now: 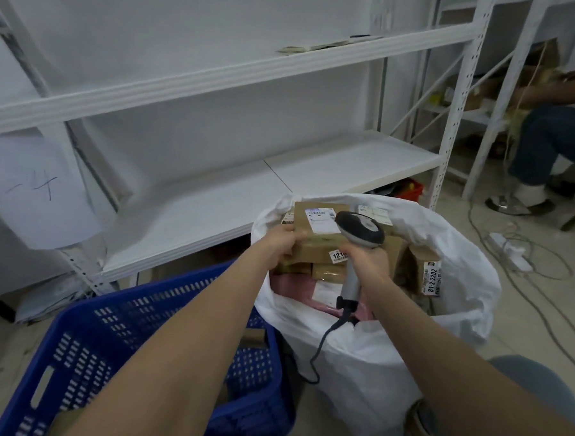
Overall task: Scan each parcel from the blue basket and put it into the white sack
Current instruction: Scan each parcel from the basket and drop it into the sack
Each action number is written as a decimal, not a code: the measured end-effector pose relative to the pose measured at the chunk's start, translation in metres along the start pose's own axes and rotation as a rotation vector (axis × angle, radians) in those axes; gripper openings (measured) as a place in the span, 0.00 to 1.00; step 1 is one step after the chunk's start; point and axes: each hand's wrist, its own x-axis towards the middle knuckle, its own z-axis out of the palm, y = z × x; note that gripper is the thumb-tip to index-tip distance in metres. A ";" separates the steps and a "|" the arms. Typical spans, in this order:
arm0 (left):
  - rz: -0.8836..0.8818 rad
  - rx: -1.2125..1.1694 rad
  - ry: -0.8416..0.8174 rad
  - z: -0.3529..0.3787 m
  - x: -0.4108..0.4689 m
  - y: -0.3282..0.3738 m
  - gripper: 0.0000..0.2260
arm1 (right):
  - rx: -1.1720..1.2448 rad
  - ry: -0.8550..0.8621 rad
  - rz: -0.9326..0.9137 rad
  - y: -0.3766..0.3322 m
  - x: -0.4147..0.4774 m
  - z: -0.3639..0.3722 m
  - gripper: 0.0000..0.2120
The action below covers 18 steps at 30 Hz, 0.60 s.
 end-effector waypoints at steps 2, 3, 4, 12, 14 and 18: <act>-0.001 0.011 -0.002 0.000 0.002 -0.004 0.08 | -0.034 0.019 -0.018 0.002 0.000 -0.003 0.25; -0.004 0.007 -0.002 -0.003 0.000 -0.006 0.09 | -0.044 0.032 -0.023 0.002 -0.002 -0.004 0.24; -0.009 -0.004 -0.005 -0.007 -0.003 -0.006 0.12 | -0.056 0.038 -0.036 0.001 -0.004 -0.004 0.21; -0.001 -0.006 0.103 -0.077 -0.046 -0.036 0.17 | -0.120 -0.083 -0.132 0.007 -0.060 0.039 0.08; -0.037 0.032 0.140 -0.100 -0.060 -0.058 0.17 | -0.154 -0.182 -0.090 0.016 -0.078 0.059 0.04; -0.184 0.109 0.173 -0.147 -0.080 -0.115 0.14 | -0.272 -0.378 0.013 0.054 -0.100 0.109 0.03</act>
